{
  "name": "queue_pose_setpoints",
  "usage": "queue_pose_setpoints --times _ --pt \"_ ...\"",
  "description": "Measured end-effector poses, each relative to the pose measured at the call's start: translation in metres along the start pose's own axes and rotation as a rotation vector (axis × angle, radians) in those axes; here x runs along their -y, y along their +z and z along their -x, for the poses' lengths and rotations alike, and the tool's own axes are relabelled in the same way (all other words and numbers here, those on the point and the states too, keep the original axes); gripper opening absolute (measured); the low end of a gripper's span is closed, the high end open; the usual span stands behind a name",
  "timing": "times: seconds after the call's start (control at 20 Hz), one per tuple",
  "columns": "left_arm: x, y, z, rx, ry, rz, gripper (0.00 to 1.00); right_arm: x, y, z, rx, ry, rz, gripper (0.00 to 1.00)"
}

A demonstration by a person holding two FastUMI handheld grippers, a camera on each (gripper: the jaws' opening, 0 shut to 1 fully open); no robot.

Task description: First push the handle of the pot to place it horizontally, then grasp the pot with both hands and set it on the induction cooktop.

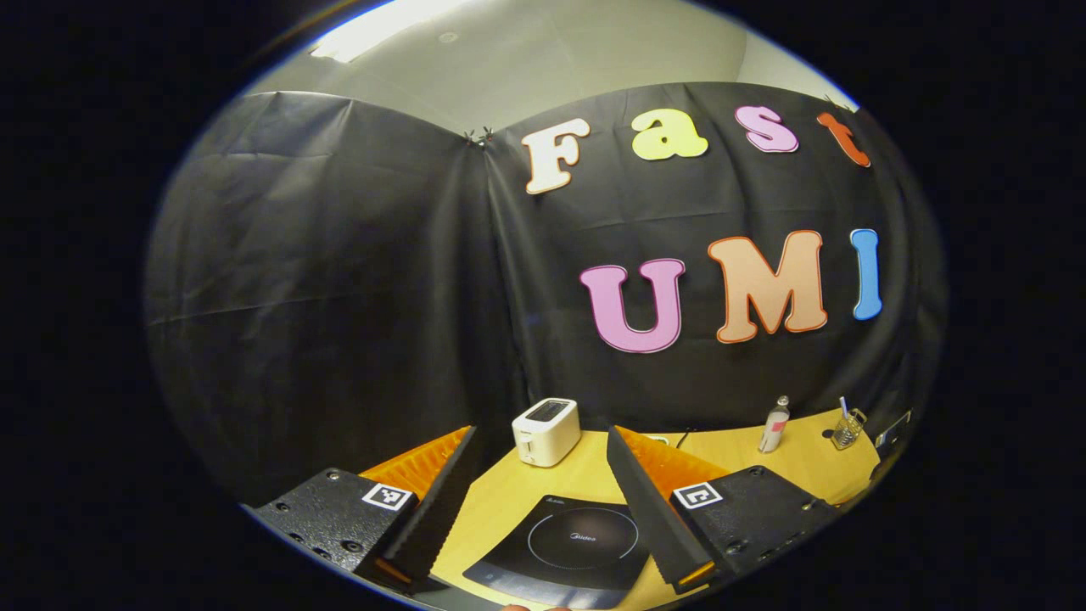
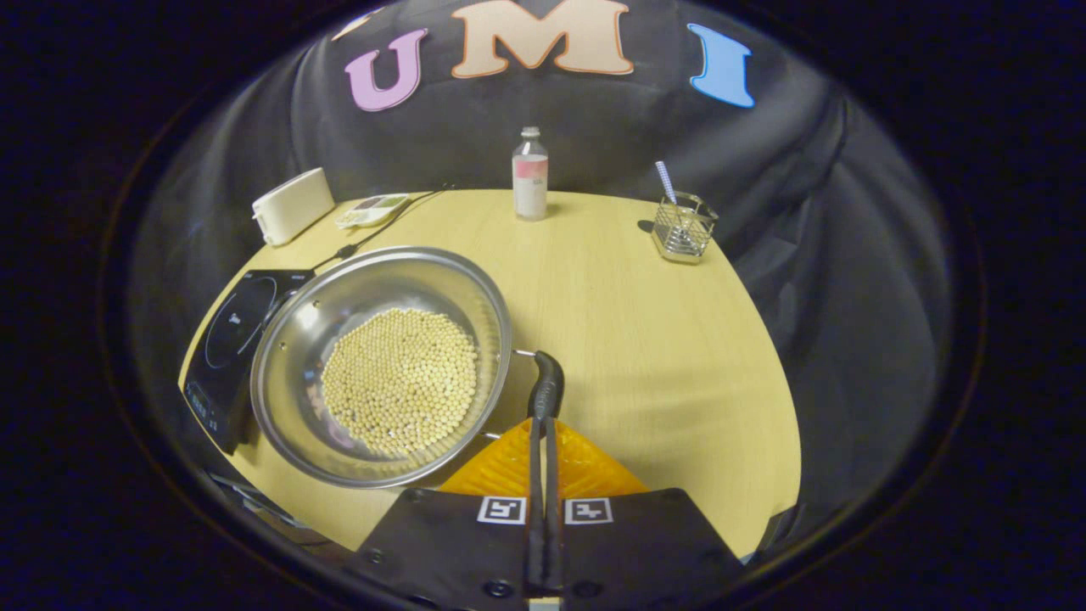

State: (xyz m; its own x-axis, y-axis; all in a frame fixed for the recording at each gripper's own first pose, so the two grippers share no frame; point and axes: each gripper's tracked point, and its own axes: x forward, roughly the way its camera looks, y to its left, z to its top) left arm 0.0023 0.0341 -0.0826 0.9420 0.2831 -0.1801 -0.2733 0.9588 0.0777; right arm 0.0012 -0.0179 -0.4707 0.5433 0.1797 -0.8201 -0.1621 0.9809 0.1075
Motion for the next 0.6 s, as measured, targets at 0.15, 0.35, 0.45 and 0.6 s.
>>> queue_pose_setpoints --times 0.15,0.35,0.45,0.6 --pt "0.022 -0.015 -0.023 -0.040 -0.066 -0.017 0.97 0.000 0.016 0.014 0.037 -0.019 -0.028 0.02" --pt "0.060 -0.043 -0.048 -0.108 -0.177 -0.023 0.96 -0.003 0.043 0.029 0.097 -0.041 -0.065 0.06" --pt "0.080 -0.057 -0.060 -0.137 -0.235 -0.035 0.96 -0.004 0.050 0.027 0.113 -0.047 -0.081 0.29" --pt "0.107 -0.080 -0.073 -0.180 -0.313 -0.064 0.96 -0.003 0.057 0.027 0.119 -0.062 -0.094 0.53"
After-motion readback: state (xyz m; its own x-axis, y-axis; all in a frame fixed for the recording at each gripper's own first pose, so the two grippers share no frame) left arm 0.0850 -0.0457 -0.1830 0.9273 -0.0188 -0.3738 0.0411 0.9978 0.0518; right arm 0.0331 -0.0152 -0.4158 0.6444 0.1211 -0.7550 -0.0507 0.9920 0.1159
